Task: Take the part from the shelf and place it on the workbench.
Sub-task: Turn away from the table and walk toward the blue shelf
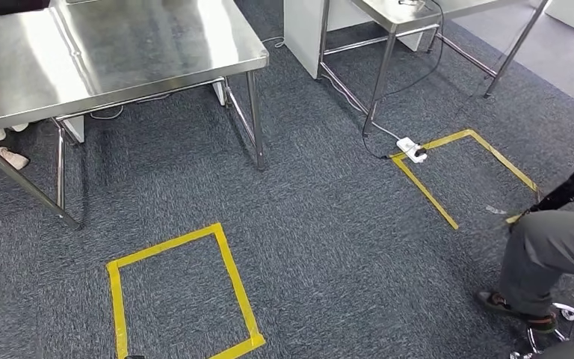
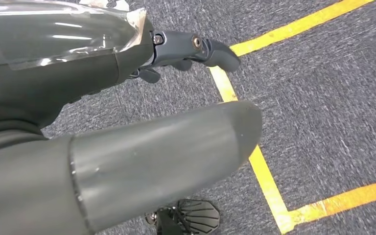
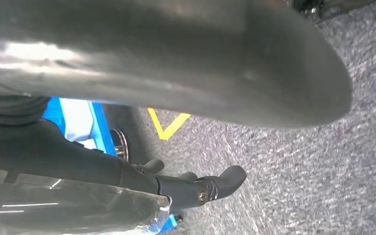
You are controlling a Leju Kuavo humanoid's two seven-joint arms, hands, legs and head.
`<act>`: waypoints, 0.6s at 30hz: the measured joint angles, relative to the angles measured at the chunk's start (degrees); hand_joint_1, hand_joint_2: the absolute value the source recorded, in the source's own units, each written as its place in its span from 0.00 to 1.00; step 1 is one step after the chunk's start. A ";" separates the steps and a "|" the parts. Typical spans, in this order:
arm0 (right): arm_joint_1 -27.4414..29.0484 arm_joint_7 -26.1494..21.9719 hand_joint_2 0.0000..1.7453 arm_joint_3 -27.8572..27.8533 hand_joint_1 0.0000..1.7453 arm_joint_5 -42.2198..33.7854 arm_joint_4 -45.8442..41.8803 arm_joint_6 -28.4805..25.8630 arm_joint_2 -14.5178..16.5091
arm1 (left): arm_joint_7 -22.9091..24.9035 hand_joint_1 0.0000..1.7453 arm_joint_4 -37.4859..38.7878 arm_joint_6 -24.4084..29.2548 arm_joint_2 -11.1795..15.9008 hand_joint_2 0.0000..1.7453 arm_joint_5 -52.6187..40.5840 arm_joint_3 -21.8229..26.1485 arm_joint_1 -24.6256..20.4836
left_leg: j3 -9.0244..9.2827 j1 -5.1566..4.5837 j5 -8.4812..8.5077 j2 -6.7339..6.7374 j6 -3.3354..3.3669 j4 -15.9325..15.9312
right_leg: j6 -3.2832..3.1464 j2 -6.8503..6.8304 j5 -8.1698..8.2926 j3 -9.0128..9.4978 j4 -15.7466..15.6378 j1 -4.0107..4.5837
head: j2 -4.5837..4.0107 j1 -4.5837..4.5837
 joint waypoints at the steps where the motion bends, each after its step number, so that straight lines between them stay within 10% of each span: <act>1: 0.01 0.04 0.00 0.05 0.00 -0.01 0.00 0.00 -0.01 | -0.02 0.00 0.00 0.02 0.07 0.00 -0.03 0.09 0.03 | -0.08 0.22 0.13 -0.05 -0.38 -0.02 | -0.57 -0.02 0.29 -0.10 0.01 -0.17 | 0.00 -0.05; 5: -0.05 0.13 0.00 0.20 0.00 -0.02 0.00 -0.03 -0.08 | -0.04 0.00 0.01 0.07 0.23 0.00 -0.13 0.44 0.21 | -3.75 1.00 -6.70 -0.67 -1.89 8.34 | -2.69 -0.15 1.69 -1.21 -0.04 -0.41 | 0.00 -0.33; 8: 0.09 0.16 0.00 0.21 0.00 -0.11 0.00 -0.05 -0.10 | -0.04 0.00 0.02 0.05 0.30 0.00 -0.22 0.54 0.33 | -5.98 1.19 -10.76 -0.75 -2.31 16.51 | -3.01 -0.11 2.40 -2.15 0.22 -0.07 | 0.00 -0.44; 13: 0.05 0.31 0.00 0.22 0.00 -0.15 0.00 -0.07 0.09 | -0.05 0.00 0.01 0.01 0.52 0.00 -0.57 0.55 0.30 | 4.07 0.88 -5.02 -1.24 -0.88 1.44 | -2.52 0.13 2.85 -2.71 0.59 0.43 | 0.00 -0.39; 18: -0.10 0.51 0.00 0.22 0.00 -0.17 0.00 -0.14 0.19 | -0.08 0.00 0.00 -0.01 0.61 0.00 -0.65 0.55 0.23 | 4.55 0.61 -3.60 -1.03 0.76 -1.25 | -1.28 0.16 2.53 -3.98 1.72 0.72 | 0.00 -0.31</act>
